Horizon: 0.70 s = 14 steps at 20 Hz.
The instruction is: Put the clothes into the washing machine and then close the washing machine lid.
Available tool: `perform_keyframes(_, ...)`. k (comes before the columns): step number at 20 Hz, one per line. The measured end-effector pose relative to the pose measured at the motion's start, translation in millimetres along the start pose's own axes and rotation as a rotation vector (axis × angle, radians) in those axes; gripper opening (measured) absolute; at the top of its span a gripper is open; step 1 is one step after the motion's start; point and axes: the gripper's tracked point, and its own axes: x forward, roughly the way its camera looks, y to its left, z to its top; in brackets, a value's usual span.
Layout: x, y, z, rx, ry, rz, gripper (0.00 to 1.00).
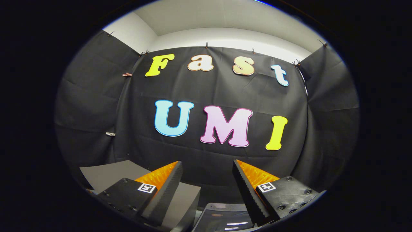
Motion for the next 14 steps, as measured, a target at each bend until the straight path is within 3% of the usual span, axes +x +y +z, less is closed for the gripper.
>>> perform_keyframes(14, -4.1, -0.3, -1.8, -0.010, 0.017, 0.011, 0.98)
